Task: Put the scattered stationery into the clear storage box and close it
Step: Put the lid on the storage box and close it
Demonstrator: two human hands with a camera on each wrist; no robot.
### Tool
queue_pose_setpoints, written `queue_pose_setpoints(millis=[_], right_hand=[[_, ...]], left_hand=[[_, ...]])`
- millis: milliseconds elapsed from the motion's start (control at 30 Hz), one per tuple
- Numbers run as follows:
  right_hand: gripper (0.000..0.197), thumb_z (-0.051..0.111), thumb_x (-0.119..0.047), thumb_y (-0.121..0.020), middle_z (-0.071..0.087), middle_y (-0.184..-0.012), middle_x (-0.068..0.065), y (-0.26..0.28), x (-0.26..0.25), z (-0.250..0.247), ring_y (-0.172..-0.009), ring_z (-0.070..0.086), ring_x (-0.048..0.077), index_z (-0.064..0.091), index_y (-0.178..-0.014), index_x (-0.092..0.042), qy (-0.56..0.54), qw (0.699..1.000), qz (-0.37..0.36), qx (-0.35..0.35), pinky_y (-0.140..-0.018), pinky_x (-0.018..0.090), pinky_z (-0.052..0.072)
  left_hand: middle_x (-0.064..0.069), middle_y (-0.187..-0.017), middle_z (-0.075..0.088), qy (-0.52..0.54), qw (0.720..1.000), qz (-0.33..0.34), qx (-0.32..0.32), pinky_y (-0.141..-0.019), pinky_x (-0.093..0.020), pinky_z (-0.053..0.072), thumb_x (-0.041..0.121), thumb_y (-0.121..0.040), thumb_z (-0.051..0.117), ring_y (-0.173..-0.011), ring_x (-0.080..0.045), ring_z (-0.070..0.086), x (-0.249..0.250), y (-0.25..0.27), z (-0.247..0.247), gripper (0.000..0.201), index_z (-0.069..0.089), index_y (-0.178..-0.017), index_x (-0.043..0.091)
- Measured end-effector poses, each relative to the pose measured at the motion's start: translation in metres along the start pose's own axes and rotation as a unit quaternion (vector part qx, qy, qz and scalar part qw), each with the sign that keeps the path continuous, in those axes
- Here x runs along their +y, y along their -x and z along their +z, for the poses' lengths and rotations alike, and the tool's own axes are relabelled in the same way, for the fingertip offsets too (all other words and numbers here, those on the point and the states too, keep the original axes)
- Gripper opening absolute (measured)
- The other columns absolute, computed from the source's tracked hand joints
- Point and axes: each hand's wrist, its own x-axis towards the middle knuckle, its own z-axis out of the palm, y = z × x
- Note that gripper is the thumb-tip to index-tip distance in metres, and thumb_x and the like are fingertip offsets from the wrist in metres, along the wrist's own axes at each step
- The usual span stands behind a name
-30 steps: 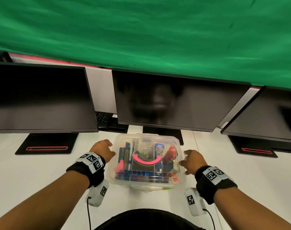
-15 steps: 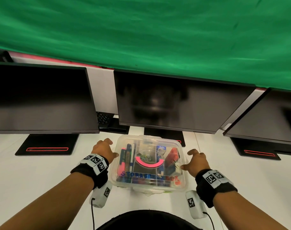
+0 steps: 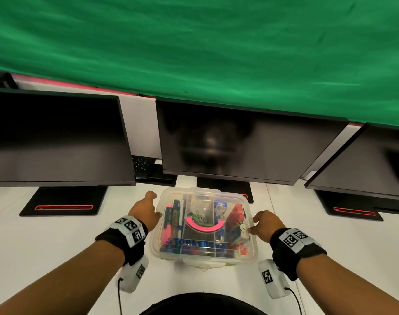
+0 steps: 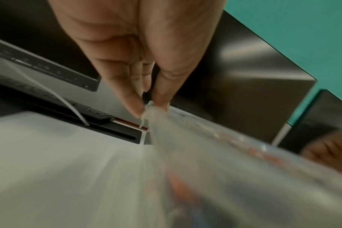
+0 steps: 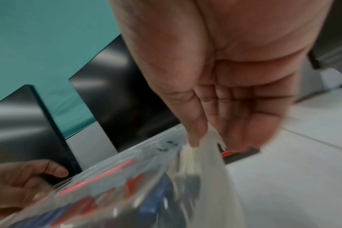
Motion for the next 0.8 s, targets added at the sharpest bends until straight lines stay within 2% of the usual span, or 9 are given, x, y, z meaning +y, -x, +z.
queue_pose_setpoints(millis=[67,100,167,233,300,367,467,567,800], right_hand=[[0.045,0.061,-0.032,-0.088,0.055,-0.128,0.008,0.000,-0.014,-0.007,-0.115,0.055,0.023,0.050,-0.126,-0.010,0.079,0.996,-0.042,0.029,-0.096,0.029,0.044],[0.049,0.060,-0.034,-0.087,0.051,-0.132,0.009,-0.001,-0.024,-0.012,-0.118,0.052,0.024,0.047,-0.130,-0.013,0.084,0.993,-0.072,0.043,-0.099,0.031,0.044],[0.064,0.065,-0.039,-0.083,0.046,-0.138,0.008,-0.007,-0.044,-0.015,-0.124,0.047,0.026,0.040,-0.137,-0.017,0.089,0.986,-0.135,0.038,-0.105,0.035,0.040],[0.086,0.072,-0.044,-0.075,0.038,-0.147,0.007,-0.014,-0.064,-0.014,-0.134,0.036,0.027,0.028,-0.144,-0.018,0.130,0.975,-0.177,-0.009,-0.113,0.038,0.030],[0.101,0.076,-0.043,-0.071,0.024,-0.155,0.008,-0.020,-0.082,-0.010,-0.143,0.019,0.028,0.015,-0.149,-0.018,0.189,0.959,-0.205,-0.049,-0.118,0.040,0.015],[0.108,0.078,-0.039,-0.070,0.020,-0.156,0.010,-0.026,-0.093,-0.004,-0.145,0.015,0.028,0.010,-0.150,-0.017,0.224,0.951,-0.203,-0.065,-0.118,0.038,0.012],[0.111,0.085,-0.036,-0.060,0.030,-0.150,0.011,-0.038,-0.102,0.001,-0.137,0.031,0.031,0.019,-0.147,-0.017,0.227,0.952,-0.193,-0.073,-0.115,0.041,0.028],[0.103,0.088,-0.037,-0.052,0.042,-0.137,0.008,-0.045,-0.104,0.003,-0.127,0.041,0.033,0.034,-0.139,-0.021,0.235,0.949,-0.198,-0.073,-0.107,0.043,0.038],[0.103,0.090,-0.036,-0.047,0.047,-0.130,0.005,-0.061,-0.100,0.003,-0.123,0.041,0.030,0.035,-0.134,-0.026,0.206,0.955,-0.195,-0.091,-0.101,0.044,0.039]], left_hand=[[-0.007,-0.135,0.049,-0.030,0.995,0.099,0.007,-0.103,-0.032,0.041,0.025,-0.089,0.058,-0.122,-0.023,0.050,0.003,0.009,0.002,0.053,0.035,-0.136,0.017],[-0.003,-0.139,0.045,-0.056,0.985,0.162,0.005,-0.108,-0.031,0.038,0.035,-0.088,0.058,-0.128,-0.021,0.044,0.007,0.015,0.002,0.057,0.037,-0.137,0.018],[0.001,-0.145,0.038,-0.112,0.957,0.263,-0.051,-0.115,-0.032,0.029,0.069,-0.076,0.052,-0.137,-0.019,0.034,0.016,0.027,0.007,0.082,0.036,-0.140,0.021],[-0.001,-0.153,0.027,-0.183,0.925,0.312,-0.115,-0.121,-0.037,0.016,0.085,-0.062,0.043,-0.144,-0.021,0.020,0.024,0.032,0.019,0.103,0.028,-0.144,0.024],[-0.001,-0.158,0.014,-0.233,0.905,0.324,-0.146,-0.121,-0.047,0.006,0.079,-0.065,0.053,-0.147,-0.022,0.007,0.027,0.034,0.031,0.102,0.018,-0.146,0.028],[-0.001,-0.160,0.003,-0.261,0.899,0.314,-0.159,-0.120,-0.052,-0.002,0.075,-0.068,0.056,-0.148,-0.023,-0.003,0.027,0.035,0.037,0.103,0.010,-0.148,0.030],[-0.001,-0.160,-0.001,-0.278,0.895,0.317,-0.144,-0.118,-0.052,-0.009,0.076,-0.069,0.053,-0.148,-0.023,-0.006,0.025,0.035,0.041,0.103,0.006,-0.148,0.029],[-0.003,-0.160,-0.001,-0.293,0.890,0.324,-0.132,-0.118,-0.053,-0.010,0.079,-0.069,0.049,-0.148,-0.024,-0.007,0.021,0.034,0.044,0.104,0.005,-0.148,0.028],[-0.007,-0.159,-0.009,-0.312,0.884,0.319,-0.140,-0.116,-0.056,-0.014,0.078,-0.071,0.046,-0.147,-0.027,-0.015,0.023,0.034,0.051,0.105,-0.002,-0.148,0.026]])
